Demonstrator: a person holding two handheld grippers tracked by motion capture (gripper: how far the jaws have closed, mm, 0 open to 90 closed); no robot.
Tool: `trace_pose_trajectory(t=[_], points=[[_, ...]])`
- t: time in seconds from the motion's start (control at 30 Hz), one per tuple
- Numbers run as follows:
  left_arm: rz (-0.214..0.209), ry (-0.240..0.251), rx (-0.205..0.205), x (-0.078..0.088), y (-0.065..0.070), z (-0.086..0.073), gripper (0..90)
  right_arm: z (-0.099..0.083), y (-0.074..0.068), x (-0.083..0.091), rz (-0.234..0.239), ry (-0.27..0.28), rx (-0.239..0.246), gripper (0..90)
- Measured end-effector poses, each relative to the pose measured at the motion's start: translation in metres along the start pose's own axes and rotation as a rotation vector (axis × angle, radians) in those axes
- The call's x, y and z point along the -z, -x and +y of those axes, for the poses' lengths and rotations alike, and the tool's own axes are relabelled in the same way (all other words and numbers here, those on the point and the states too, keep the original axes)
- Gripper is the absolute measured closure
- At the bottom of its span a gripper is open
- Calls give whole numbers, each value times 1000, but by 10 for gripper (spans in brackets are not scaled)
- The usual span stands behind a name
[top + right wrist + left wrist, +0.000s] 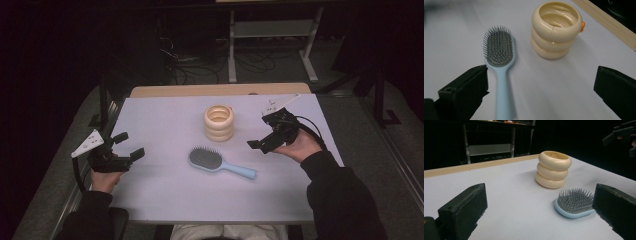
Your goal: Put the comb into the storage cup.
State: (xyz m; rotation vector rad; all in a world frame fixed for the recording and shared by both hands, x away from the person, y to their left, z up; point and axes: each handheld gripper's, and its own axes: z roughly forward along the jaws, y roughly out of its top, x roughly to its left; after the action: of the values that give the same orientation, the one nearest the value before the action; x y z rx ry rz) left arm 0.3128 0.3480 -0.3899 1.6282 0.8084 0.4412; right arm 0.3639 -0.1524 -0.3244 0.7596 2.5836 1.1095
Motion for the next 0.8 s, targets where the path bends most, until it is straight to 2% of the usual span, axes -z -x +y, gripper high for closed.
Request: trace_pose_trajectory(t=[0.27, 0.43, 0.8], points=[[-2, 2, 1, 0, 0, 0, 0, 7, -5, -18, 24, -19, 30, 0], [-4, 9, 5, 0, 0, 0, 0, 9, -6, -26, 38, -25, 31, 0], [-7, 10, 5, 0, 0, 1, 0, 12, -13, -49, 80, -71, 56, 0]])
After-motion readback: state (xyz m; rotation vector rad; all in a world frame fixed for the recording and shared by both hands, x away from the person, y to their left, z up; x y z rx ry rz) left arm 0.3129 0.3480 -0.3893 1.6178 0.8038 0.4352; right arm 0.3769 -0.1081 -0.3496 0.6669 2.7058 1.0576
